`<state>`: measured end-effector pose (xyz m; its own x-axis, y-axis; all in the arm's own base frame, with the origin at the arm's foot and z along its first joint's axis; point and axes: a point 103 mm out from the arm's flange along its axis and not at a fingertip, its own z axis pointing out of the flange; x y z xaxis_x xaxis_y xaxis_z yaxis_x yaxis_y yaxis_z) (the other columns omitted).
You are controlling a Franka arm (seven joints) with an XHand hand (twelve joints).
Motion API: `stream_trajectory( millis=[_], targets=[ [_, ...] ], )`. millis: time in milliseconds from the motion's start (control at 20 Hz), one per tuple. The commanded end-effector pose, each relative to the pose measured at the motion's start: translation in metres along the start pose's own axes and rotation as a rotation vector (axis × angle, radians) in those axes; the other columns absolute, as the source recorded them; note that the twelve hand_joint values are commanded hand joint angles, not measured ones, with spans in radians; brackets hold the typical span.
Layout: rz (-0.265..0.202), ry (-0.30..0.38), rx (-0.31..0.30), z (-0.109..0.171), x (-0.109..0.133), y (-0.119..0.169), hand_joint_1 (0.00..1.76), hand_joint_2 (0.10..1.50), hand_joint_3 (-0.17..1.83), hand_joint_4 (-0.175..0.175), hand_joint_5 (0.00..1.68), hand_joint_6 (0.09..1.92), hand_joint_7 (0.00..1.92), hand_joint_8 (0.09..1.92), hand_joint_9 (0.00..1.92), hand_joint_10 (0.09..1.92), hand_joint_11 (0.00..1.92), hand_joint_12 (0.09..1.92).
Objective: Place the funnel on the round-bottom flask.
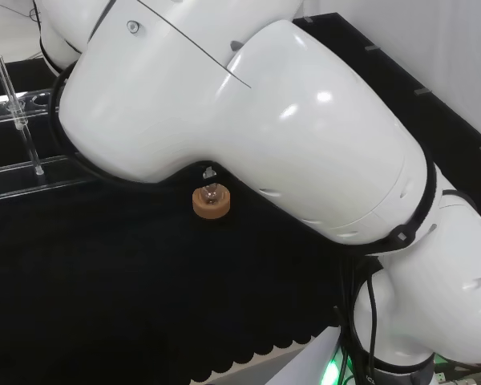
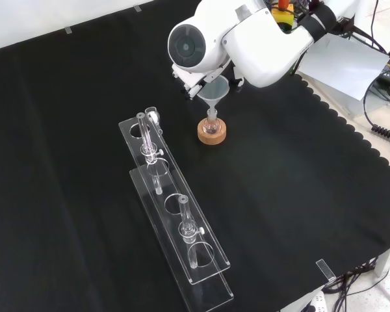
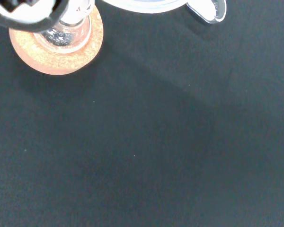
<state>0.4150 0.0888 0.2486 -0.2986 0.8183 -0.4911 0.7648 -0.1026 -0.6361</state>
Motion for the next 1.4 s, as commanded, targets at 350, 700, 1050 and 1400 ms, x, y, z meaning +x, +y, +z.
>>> stream_trajectory(
  millis=[350, 700, 1050, 1400],
  targets=[
    [0.002, -0.003, 0.002, 0.0004, -0.0009, 0.003, 0.88, 0.67, 0.69, 0.025, 0.72, 0.85, 0.87, 0.64, 1.15, 0.49, 0.53, 1.26],
    [0.002, -0.007, 0.001, 0.0007, -0.0028, 0.0043, 0.88, 0.67, 0.69, 0.024, 0.71, 0.85, 0.87, 0.64, 1.15, 0.49, 0.53, 1.26],
    [-0.012, 0.016, 0.01, 0.0026, -0.0033, 0.0048, 0.87, 0.67, 0.69, 0.02, 0.7, 0.85, 0.86, 0.64, 1.14, 0.49, 0.53, 1.26],
    [-0.005, 0.01, 0.02, 0.0025, -0.0012, 0.0028, 0.84, 0.62, 0.69, -0.011, 0.59, 0.84, 0.78, 0.66, 1.08, 0.5, 0.5, 1.27]
  ],
)
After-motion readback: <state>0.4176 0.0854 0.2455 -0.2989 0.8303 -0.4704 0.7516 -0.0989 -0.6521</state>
